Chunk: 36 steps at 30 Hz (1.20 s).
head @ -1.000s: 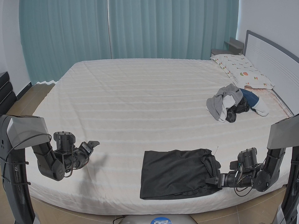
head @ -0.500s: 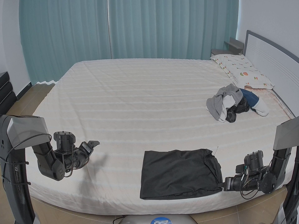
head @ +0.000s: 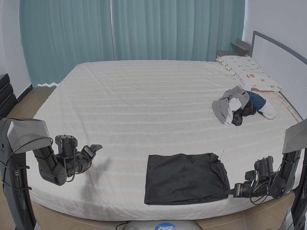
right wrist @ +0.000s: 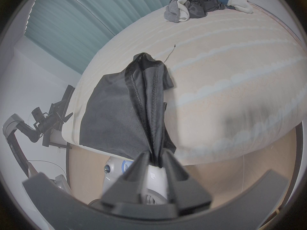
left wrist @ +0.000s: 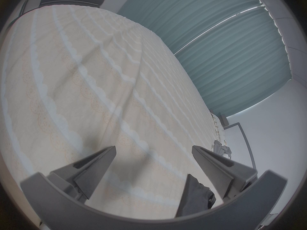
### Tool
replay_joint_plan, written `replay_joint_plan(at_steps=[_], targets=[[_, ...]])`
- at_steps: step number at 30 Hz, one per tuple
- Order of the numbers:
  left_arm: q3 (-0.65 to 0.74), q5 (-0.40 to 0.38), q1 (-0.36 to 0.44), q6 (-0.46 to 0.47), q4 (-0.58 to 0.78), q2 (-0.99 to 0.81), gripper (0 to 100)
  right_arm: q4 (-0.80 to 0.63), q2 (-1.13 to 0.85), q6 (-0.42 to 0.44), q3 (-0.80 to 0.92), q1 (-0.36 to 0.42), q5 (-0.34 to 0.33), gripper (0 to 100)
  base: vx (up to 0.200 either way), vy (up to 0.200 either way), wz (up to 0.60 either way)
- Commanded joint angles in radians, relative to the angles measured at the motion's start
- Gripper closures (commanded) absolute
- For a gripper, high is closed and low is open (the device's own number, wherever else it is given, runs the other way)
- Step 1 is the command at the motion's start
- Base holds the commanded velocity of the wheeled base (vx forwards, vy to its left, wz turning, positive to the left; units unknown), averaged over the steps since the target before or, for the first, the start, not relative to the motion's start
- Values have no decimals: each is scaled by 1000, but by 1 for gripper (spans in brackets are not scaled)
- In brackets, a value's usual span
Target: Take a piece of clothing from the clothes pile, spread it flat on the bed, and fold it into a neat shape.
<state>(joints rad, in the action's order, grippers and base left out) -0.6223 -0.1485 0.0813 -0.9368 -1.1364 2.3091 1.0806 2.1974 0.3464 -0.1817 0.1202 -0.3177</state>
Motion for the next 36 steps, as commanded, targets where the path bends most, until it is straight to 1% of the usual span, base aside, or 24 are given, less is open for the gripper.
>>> replay_joint_plan(at_steps=[1,5,6,8,9,10,14,16,18,21,22,23,27,33,36], targets=[[1,1,0,0,0,1,0,2,-13,-1,1,-16,-1,0,0,0,0],[1,1,0,0,0,1,0,24,-65,20,-5,-28,-4,0,0,0,0],[1,1,0,0,0,1,0,45,-117,65,-15,-30,-4,0,0,0,0],[1,1,0,0,0,1,0,44,-162,114,-48,-24,-4,0,0,0,0],[1,1,0,0,0,1,0,39,-166,120,-56,-24,-4,0,0,0,0],[1,1,0,0,0,1,0,24,-188,163,-101,-17,-3,0,0,0,0],[1,1,0,0,0,1,0,-27,-179,233,-186,21,8,0,0,0,0],[1,1,0,0,0,1,0,-93,-148,302,-272,47,9,0,0,0,0],[1,1,0,0,0,1,0,-146,-104,341,-349,67,22,0,0,0,0],[1,1,0,0,0,1,0,-186,-27,368,-435,84,71,0,0,0,0],[1,1,0,0,0,1,0,-188,-19,372,-443,87,77,0,0,0,0],[1,1,0,0,0,1,0,-191,27,384,-481,99,101,0,0,0,0],[0,1,0,0,0,1,0,-199,96,391,-529,121,124,0,0,0,0],[0,1,0,0,0,1,0,-206,143,395,-607,122,164,0,0,0,0],[0,1,0,0,0,1,0,-206,171,401,-654,119,212,0,0,0,0]])
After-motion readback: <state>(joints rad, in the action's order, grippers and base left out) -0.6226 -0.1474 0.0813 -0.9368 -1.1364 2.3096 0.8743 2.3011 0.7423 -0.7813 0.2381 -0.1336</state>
